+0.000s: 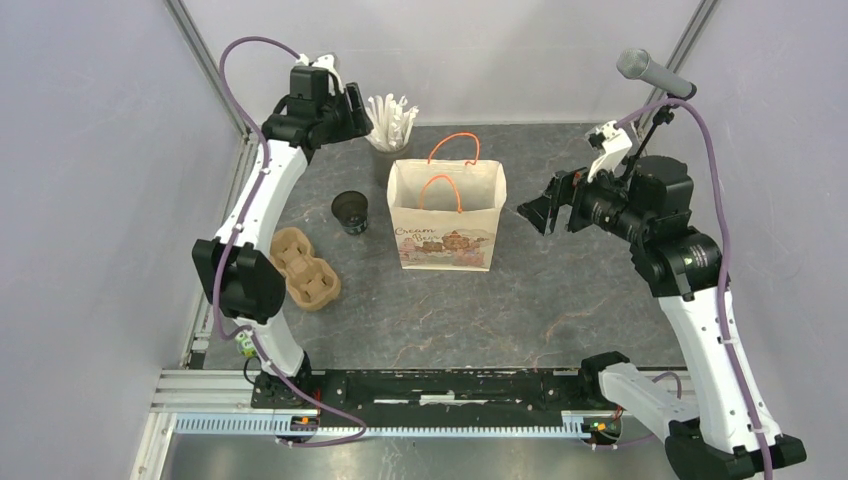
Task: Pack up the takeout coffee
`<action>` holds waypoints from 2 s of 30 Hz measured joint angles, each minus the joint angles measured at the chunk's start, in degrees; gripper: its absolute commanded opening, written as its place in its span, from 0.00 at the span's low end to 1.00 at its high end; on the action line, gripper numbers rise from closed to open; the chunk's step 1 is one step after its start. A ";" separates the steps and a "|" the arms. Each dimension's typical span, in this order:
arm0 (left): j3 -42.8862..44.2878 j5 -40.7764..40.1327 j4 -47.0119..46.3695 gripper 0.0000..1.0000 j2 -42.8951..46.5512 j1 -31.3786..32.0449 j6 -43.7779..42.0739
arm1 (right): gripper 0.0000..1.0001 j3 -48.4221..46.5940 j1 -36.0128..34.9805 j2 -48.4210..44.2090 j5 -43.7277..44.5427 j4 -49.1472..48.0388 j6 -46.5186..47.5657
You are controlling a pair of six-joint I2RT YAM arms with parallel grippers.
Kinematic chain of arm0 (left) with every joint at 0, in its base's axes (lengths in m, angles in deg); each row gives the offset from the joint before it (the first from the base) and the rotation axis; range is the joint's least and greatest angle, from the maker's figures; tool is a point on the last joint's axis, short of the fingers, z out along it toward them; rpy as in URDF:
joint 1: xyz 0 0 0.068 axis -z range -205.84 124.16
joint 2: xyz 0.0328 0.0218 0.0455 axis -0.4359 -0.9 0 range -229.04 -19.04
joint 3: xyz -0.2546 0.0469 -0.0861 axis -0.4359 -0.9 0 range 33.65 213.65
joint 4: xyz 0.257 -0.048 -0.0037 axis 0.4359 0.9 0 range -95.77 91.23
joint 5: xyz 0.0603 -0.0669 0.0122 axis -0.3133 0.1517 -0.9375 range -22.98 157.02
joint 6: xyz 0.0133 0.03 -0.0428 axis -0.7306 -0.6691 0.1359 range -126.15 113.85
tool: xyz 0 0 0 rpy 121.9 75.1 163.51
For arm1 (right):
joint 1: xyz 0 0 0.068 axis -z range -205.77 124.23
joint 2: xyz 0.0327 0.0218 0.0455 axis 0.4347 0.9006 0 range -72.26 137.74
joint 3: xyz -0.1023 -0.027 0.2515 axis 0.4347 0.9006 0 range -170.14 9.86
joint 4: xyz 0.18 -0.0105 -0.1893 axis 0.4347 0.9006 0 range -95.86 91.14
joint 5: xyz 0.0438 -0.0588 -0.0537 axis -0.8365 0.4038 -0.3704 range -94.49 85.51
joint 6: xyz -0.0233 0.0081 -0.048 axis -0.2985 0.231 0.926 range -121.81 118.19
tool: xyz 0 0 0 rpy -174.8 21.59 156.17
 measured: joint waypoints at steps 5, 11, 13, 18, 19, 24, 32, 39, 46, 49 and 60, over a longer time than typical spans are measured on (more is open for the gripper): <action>-1.36 0.39 -3.23 0.58 -1.81 0.04 2.19 | 0.98 0.96 0.00 -0.28 0.57 -0.31 -0.96; -3.02 1.29 -5.88 0.49 -2.75 0.02 3.41 | 0.98 0.96 0.00 0.96 1.03 -0.26 -0.96; -4.07 1.53 -6.64 0.49 -2.91 0.02 3.61 | 0.98 0.96 0.00 1.55 1.11 -0.28 -1.11; -5.07 1.53 -7.61 0.48 -3.67 0.02 3.63 | 0.97 0.96 0.00 2.05 1.20 -0.31 -1.62; -5.07 1.53 -7.91 0.47 -4.00 0.02 3.63 | 0.97 0.96 0.00 2.05 1.27 -0.35 -1.77; -5.07 1.44 -8.46 0.38 -5.55 0.02 3.61 | 0.97 0.94 -0.02 2.05 1.73 -0.48 -2.01; -4.35 1.38 -8.44 0.04 -6.19 0.02 3.19 | 0.97 0.96 0.00 2.05 2.40 -0.42 -2.01; -1.01 1.44 -8.02 0.03 -6.38 0.02 2.05 | 0.97 0.94 0.00 2.05 2.43 -0.37 -1.99; 0.90 1.49 -5.40 0.17 -6.38 0.02 2.01 | 0.98 0.94 0.00 2.05 2.64 -0.24 -2.01; 1.33 1.51 -4.68 0.03 -6.36 0.02 1.77 | 0.97 0.94 0.00 2.05 2.64 -0.26 -2.32; 1.40 1.90 -1.97 0.02 -4.98 0.02 -0.37 | 0.97 0.96 0.00 2.05 2.62 -0.31 -3.08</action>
